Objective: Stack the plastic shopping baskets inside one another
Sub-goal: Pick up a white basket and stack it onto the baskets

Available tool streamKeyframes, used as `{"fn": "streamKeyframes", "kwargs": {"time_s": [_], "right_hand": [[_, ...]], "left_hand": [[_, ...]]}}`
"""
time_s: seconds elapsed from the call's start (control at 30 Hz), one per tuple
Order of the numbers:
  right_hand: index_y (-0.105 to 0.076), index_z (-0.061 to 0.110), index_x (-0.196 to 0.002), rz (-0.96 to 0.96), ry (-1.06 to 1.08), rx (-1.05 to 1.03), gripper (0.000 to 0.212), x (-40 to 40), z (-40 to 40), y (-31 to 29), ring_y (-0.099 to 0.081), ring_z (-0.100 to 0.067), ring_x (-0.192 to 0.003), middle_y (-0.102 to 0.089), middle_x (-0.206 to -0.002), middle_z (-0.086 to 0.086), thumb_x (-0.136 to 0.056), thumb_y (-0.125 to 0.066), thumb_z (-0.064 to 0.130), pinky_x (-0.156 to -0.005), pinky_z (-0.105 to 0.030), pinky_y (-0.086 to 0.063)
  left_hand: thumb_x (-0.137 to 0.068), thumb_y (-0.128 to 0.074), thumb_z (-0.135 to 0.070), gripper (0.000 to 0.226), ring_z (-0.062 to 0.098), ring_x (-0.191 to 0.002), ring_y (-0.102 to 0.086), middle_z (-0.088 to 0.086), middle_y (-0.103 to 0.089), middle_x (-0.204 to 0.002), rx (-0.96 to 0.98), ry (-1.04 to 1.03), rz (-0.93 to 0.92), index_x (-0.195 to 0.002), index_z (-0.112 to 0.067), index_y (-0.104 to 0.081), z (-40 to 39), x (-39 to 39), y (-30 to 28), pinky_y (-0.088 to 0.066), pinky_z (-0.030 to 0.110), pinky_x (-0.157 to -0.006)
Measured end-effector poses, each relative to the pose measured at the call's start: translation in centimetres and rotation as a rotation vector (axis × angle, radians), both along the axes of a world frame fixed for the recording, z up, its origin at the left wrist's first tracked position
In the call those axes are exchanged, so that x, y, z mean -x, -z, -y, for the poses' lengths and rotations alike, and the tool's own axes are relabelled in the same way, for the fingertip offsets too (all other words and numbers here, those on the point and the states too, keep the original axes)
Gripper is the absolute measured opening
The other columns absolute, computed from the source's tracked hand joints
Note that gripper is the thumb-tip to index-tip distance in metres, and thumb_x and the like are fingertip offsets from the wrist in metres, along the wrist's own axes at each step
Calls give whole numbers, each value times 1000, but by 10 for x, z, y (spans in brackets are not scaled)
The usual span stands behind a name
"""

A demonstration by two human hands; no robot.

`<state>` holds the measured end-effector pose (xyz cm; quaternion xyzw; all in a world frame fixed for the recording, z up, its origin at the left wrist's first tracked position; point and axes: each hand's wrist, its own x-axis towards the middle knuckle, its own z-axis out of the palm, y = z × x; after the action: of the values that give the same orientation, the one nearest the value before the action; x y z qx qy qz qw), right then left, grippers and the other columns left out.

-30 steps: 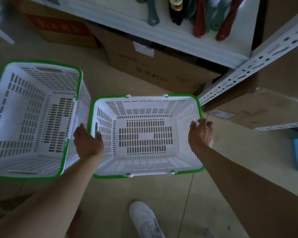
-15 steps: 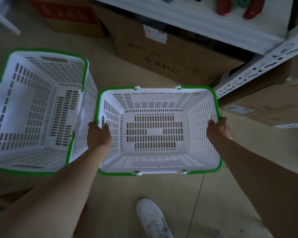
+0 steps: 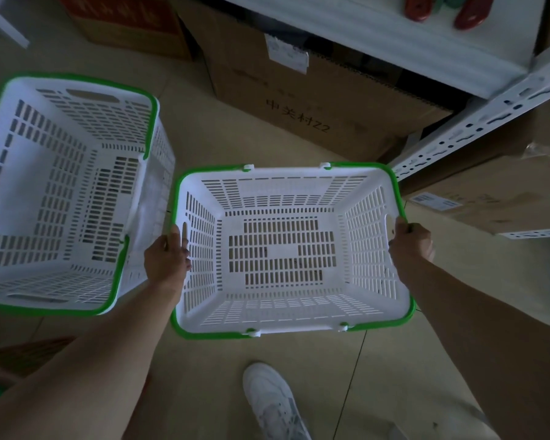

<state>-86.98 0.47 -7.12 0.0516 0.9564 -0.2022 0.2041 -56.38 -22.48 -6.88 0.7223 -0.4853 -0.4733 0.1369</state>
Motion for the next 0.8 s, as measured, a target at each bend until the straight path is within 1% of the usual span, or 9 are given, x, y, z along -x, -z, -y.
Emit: {"fn": "streamKeyframes", "kwargs": {"time_s": [0.07, 0.13, 0.23, 0.3, 0.43, 0.53, 0.6, 0.67, 0.8], "right_hand": [[-65, 9, -95, -13, -2, 0, 54, -3, -2, -4, -68, -36, -83, -70, -86, -18, -100, -34, 53, -80, -46, -56], [-65, 10, -93, -22, -7, -2, 55, -5, -3, -9, -68, -36, -81, -70, -84, -18, -99, -33, 54, -79, -47, -57], [-64, 10, -95, -45, -16, 16, 56, -8, -1, -19, -67, -36, -81, -68, -85, -18, -98, -31, 56, -78, -45, -56], [-64, 10, -100, -54, -25, 24, 57, -8, 3, -29, -65, -37, -85, -68, -91, -18, -99, -29, 55, -78, -42, -52], [-61, 10, -110, -81, -52, -1, 59, -6, 12, -50, -64, -37, -92, -67, -100, -18, -101, -25, 56, -79, -41, -47], [-60, 9, -113, -102, -62, -19, 61, -5, 17, -66, -64, -38, -95, -67, -104, -21, -101, -23, 55, -81, -43, -48], [-60, 7, -114, -113, -64, -40, 64, -6, 19, -77, -64, -40, -97, -67, -107, -23, -101, -21, 56, -85, -47, -51], [-60, 5, -114, -116, -73, -58, 67, -8, 20, -87, -64, -41, -96, -67, -107, -24, -100, -19, 57, -86, -50, -51], [-61, 3, -112, -150, -61, -67, 67, -12, 24, -113, -65, -40, -94, -67, -105, -26, -102, -19, 55, -83, -47, -50]], "left_hand": [[-103, -47, -43, 52, 21, -45, -46, 13, -55, -63, 18, -4, -15, -62, -10, -47, -4, -1, -3, -42, 29, -50], [-101, -45, -47, 53, 24, -46, -48, 15, -58, -64, 52, 6, 1, -60, -14, -47, -6, -4, -4, -44, 32, -52], [-93, -38, -65, 58, 43, -60, -61, 24, -66, -71, 122, 58, 68, -56, -21, -47, -9, -12, -1, -53, 51, -60], [-92, -32, -68, 59, 49, -71, -66, 29, -68, -78, 148, 90, 125, -57, -22, -47, -10, -13, -6, -55, 57, -67], [-104, -32, -50, 56, 43, -70, -62, 29, -63, -77, 210, 101, 142, -61, -17, -44, -10, -6, -35, -53, 53, -71], [-104, -33, -49, 55, 49, -75, -66, 35, -67, -86, 236, 77, 120, -62, -16, -46, -5, -6, -49, -54, 54, -67], [-105, -36, -45, 55, 50, -79, -67, 37, -68, -90, 256, 67, 120, -67, -10, -52, -2, -5, -61, -54, 51, -67], [-105, -36, -45, 55, 47, -80, -68, 34, -70, -91, 265, 69, 121, -69, -9, -56, 1, -5, -73, -54, 49, -68], [-105, -36, -45, 54, 45, -77, -66, 30, -70, -87, 287, 73, 112, -68, -11, -54, 5, -9, -100, -53, 49, -69]]}}
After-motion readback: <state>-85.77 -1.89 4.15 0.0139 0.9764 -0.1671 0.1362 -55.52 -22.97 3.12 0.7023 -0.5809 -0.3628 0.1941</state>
